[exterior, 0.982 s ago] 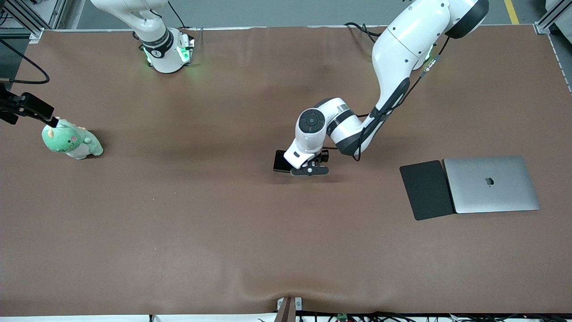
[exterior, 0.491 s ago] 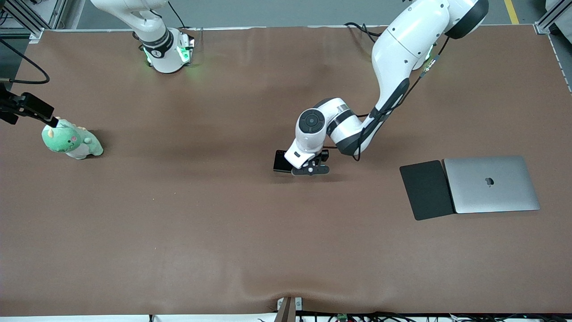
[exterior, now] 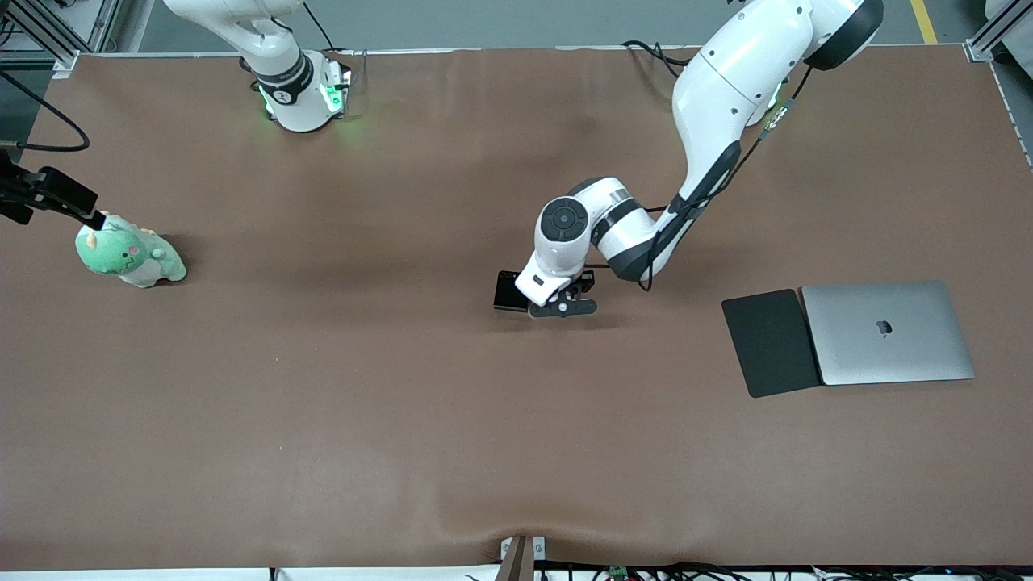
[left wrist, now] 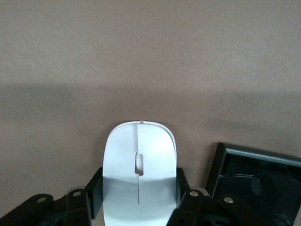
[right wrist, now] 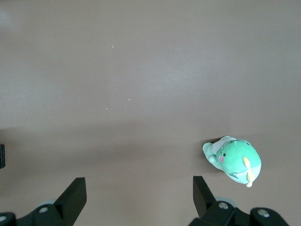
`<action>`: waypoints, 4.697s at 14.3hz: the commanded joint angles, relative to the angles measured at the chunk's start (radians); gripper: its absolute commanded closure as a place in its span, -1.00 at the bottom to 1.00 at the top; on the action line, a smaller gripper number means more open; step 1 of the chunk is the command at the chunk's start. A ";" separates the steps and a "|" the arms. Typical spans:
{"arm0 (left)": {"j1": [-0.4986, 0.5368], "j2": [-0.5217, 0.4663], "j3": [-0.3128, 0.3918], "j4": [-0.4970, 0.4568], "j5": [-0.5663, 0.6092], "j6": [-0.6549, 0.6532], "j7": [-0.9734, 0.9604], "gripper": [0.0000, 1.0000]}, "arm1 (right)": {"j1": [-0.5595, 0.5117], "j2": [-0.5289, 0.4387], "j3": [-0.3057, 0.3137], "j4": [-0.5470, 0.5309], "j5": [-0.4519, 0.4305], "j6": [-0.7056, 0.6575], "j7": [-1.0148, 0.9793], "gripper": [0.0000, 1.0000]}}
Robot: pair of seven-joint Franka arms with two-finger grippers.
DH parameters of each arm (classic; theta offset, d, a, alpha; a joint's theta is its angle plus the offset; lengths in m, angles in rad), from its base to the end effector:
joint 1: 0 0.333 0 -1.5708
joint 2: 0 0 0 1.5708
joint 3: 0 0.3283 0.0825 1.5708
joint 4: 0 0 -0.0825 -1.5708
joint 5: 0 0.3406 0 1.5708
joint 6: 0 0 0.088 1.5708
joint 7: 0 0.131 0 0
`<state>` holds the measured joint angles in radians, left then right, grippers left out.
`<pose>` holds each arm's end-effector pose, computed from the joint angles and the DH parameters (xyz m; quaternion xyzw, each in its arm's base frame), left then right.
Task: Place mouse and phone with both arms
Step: 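Carry the mouse with the left gripper while the right gripper reaches the phone, then lower the mouse onto the pad while the right gripper grasps the phone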
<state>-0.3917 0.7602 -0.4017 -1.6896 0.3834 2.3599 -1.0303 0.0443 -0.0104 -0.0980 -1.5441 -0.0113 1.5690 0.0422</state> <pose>0.4847 -0.4349 0.1963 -0.9996 -0.0291 0.0060 0.0012 0.5081 -0.0291 0.6294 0.9987 -0.0480 0.0176 0.0052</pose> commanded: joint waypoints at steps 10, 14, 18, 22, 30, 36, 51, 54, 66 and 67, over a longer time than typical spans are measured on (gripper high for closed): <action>0.278 -0.303 -0.005 -0.295 0.029 -0.010 0.195 0.08 | 0.207 0.039 0.003 0.036 0.090 0.005 0.163 -1.00; 0.450 -0.386 -0.034 -0.364 0.029 0.001 0.358 0.08 | 0.363 0.151 0.003 0.033 0.083 0.101 0.292 -1.00; 0.701 -0.392 -0.158 -0.375 0.029 0.001 0.510 0.08 | 0.524 0.320 0.003 0.022 0.082 0.261 0.490 -1.00; 0.826 -0.371 -0.204 -0.364 0.026 0.006 0.596 0.08 | 0.666 0.476 0.003 0.021 0.082 0.417 0.694 -1.00; 0.898 -0.239 -0.201 -0.282 0.029 0.025 0.714 0.08 | 0.787 0.696 0.003 0.021 0.085 0.654 0.805 -1.00; 0.890 -0.131 -0.195 -0.225 0.035 0.059 0.717 0.08 | 0.816 0.770 0.003 0.021 0.088 0.737 0.808 -1.00; 0.898 -0.107 -0.158 -0.235 0.129 0.052 0.716 -1.00 | 0.847 0.836 0.001 0.022 0.079 0.809 0.832 -0.76; 0.898 -0.168 -0.166 -0.248 0.129 0.039 0.702 -1.00 | 0.852 0.836 0.001 0.021 0.077 0.806 0.832 0.71; 0.904 -0.386 -0.262 -0.248 0.109 -0.048 0.714 -1.00 | 0.694 0.532 -0.074 0.021 0.082 0.433 0.764 1.00; 0.904 -0.395 -0.275 -0.243 0.094 -0.062 0.714 -1.00 | 0.653 0.500 -0.074 0.019 0.082 0.390 0.712 1.00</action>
<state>0.5005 0.4161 -0.6441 -1.9183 0.4888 2.3390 -0.3161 0.7615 0.5705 -0.1846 -1.4817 0.0733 2.0100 0.8227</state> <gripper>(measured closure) 0.000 0.203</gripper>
